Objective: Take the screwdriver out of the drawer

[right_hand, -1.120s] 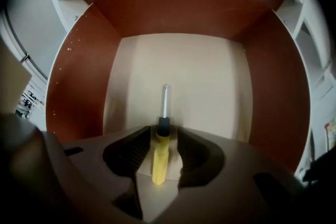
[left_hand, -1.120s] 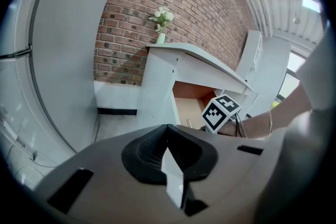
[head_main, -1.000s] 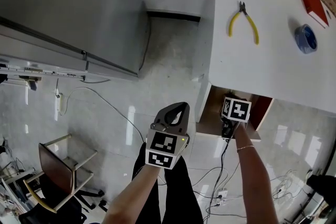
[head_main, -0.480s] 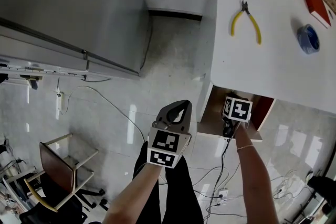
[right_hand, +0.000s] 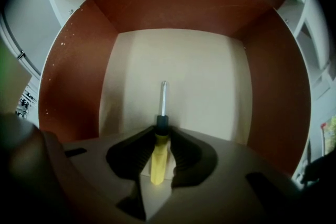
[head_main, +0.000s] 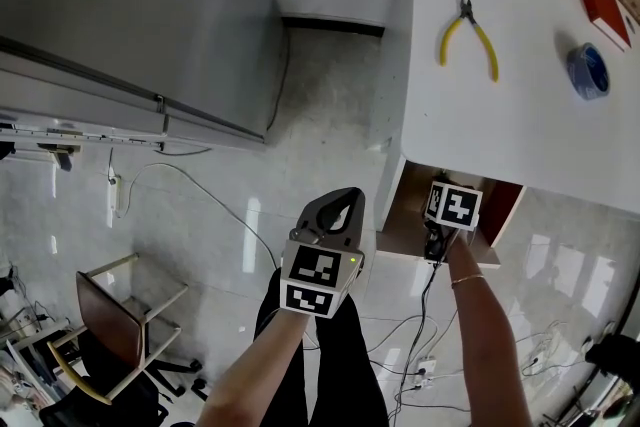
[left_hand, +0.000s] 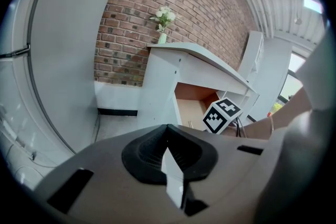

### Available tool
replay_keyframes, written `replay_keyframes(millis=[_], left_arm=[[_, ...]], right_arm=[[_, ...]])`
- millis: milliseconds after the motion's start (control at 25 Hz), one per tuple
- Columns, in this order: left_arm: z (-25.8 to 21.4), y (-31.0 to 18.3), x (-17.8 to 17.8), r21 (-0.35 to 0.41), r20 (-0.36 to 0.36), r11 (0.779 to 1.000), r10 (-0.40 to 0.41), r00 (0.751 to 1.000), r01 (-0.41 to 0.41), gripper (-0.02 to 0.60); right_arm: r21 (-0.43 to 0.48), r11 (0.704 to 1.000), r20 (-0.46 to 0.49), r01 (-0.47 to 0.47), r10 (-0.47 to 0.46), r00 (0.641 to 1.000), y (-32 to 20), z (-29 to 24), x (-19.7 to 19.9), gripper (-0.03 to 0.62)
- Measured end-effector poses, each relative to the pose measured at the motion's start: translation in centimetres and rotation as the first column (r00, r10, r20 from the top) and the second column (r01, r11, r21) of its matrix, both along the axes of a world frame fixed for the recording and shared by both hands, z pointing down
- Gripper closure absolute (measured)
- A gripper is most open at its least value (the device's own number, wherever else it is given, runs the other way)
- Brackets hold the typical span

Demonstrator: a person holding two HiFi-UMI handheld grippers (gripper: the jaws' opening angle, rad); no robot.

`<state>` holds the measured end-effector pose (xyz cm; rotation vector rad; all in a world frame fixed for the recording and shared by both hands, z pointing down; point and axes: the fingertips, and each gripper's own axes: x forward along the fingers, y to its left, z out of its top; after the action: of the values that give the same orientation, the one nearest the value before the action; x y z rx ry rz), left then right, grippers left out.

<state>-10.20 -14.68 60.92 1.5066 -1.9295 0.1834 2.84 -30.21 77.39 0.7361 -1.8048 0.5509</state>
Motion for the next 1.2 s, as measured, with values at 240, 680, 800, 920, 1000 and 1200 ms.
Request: replay_keyframes(millis=[240, 680, 800, 920, 1000, 1200], left_arm=[[0.1, 0.3, -0.1, -0.004, -0.003, 1.0, -0.003, 1.0, 0.003, 0.589], [0.1, 0.9, -0.1, -0.002, -0.018, 1.0, -0.012, 1.0, 0.012, 0.589], [-0.3, 0.6, -0.1, 0.004, -0.016, 1.0, -0.005, 1.0, 0.005, 0.589], [-0.8, 0.3, 0.1, 0.012, -0.017, 1.0, 0.001, 1.0, 0.0, 0.589], [-1.2, 0.1, 0.2, 0.018, -0.014, 1.0, 0.009, 1.0, -0.009, 0.589], [-2.1, 0.0, 0.4, 0.026, -0.005, 0.999, 0.03, 1.0, -0.03, 0.589]], right_arm=[[0.002, 1.0, -0.01, -0.004, 0.004, 1.0, 0.1, 0.0, 0.0, 0.511], [-0.008, 0.995, 0.026, -0.096, 0.096, 0.995, -0.1, -0.7, 0.7, 0.516], [-0.009, 0.993, 0.055, -0.115, 0.115, 0.992, -0.1, -1.5, 0.9, 0.516], [0.0, 0.991, 0.073, -0.131, 0.13, 0.989, 0.1, -2.4, 1.4, 0.516], [0.005, 0.99, 0.088, -0.139, 0.139, 0.986, 0.2, -3.1, 1.7, 0.516], [0.037, 0.99, 0.117, -0.134, 0.129, 0.985, 0.3, -5.2, 1.9, 0.516]])
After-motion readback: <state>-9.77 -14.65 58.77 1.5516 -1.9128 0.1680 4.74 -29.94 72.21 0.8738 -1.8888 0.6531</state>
